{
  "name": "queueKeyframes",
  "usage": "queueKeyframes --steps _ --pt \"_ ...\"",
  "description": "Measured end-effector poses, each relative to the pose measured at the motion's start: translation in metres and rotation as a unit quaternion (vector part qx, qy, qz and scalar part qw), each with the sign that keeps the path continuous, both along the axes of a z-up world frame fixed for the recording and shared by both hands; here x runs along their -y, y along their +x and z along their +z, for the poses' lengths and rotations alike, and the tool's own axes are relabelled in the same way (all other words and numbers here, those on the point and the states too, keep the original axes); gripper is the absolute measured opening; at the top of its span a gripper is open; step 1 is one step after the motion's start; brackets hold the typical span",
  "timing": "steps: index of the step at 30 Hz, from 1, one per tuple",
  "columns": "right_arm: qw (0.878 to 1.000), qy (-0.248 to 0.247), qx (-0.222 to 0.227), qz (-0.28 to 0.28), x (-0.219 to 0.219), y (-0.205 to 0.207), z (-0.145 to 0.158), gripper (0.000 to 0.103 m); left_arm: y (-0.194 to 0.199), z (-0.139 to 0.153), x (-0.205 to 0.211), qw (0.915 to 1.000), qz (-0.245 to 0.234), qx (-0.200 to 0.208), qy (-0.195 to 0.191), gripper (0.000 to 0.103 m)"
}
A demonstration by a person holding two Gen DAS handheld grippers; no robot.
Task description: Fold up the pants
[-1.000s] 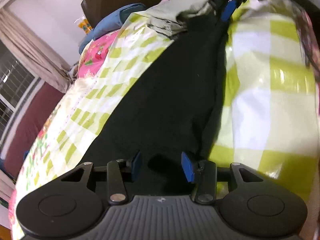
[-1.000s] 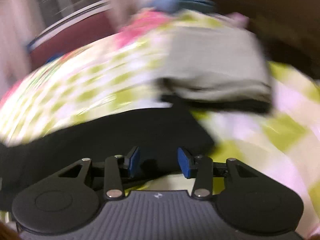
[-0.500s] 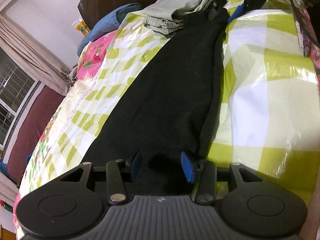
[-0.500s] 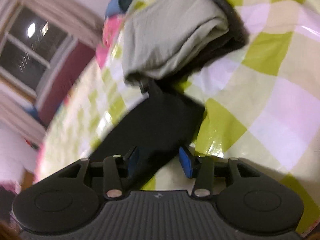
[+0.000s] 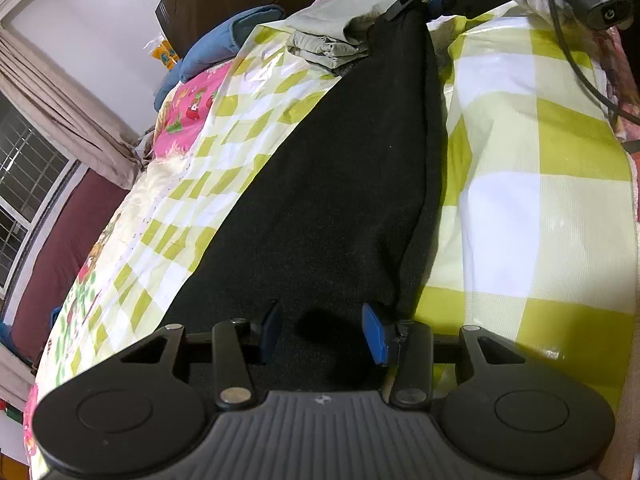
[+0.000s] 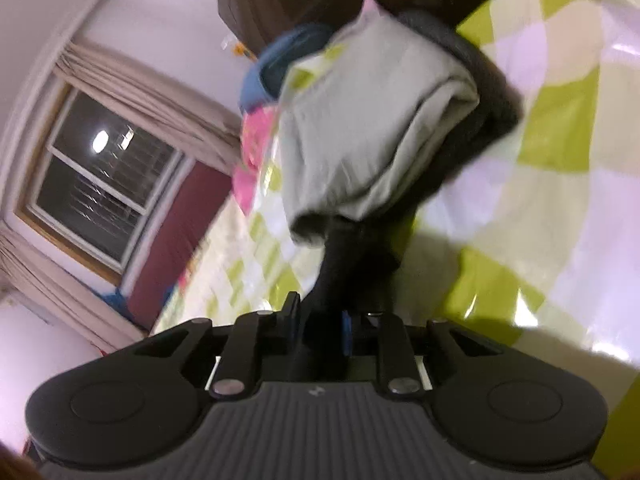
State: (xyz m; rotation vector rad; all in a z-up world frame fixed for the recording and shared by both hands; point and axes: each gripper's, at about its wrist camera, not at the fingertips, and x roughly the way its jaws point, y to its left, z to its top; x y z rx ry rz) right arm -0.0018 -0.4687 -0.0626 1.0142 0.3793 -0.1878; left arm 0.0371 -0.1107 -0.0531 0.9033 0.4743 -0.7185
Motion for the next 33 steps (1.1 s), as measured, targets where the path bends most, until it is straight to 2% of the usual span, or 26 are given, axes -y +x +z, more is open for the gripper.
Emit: queueKeyframes --steps 4,7,9,10,11,13,17,19,22,24,26,29,33 --pt "0.998 0.043 -0.041 0.022 0.005 0.019 -0.025 0.022 -0.001 0.000 0.000 1.0000 0.000 0.001 0.002 0.057" --pt "0.999 0.038 -0.020 0.027 -0.004 0.021 -0.021 0.031 -0.001 -0.001 0.000 1.0000 0.003 0.002 -0.001 0.057" --pt "0.999 0.019 -0.036 0.031 -0.008 0.025 -0.019 0.020 -0.002 0.000 0.000 1.0000 0.003 0.004 -0.003 0.057" --pt "0.999 0.022 -0.037 0.026 -0.006 0.023 -0.018 0.008 -0.002 0.000 0.000 1.0000 0.004 0.002 -0.004 0.057" --pt "0.999 0.037 -0.025 0.019 -0.003 0.019 -0.015 0.008 -0.001 0.001 -0.001 1.0000 0.006 -0.002 -0.007 0.057" --pt "0.999 0.041 -0.006 0.016 -0.003 0.009 0.001 0.008 0.000 0.002 -0.002 0.9994 0.018 -0.022 -0.023 0.057" --pt "0.999 0.013 0.025 0.033 -0.020 0.004 0.038 0.008 -0.001 0.004 -0.002 0.9974 0.024 -0.041 -0.054 0.056" --pt "0.998 -0.030 0.019 0.060 -0.041 0.015 0.059 0.008 -0.001 0.005 -0.003 0.9964 0.029 -0.044 -0.066 0.057" --pt "0.986 -0.107 0.020 0.125 -0.092 0.040 0.088 0.008 0.005 0.010 -0.016 0.9931 0.044 -0.060 -0.091 0.059" --pt "0.977 -0.130 0.024 0.168 -0.126 0.056 0.101 0.008 0.007 0.016 -0.030 0.9913 0.064 -0.055 -0.101 0.059" --pt "0.961 -0.158 0.029 0.223 -0.170 0.073 0.110 0.008 0.008 0.024 -0.047 0.9893 0.083 -0.043 -0.112 0.059" --pt "0.943 -0.175 0.034 0.279 -0.223 0.093 0.112 0.008 0.013 0.036 -0.082 0.9832 0.127 -0.020 -0.130 0.060" --pt "0.915 -0.188 0.018 0.356 -0.296 0.118 0.105 0.008 0.021 0.042 -0.135 0.9689 0.203 -0.005 -0.142 0.062"
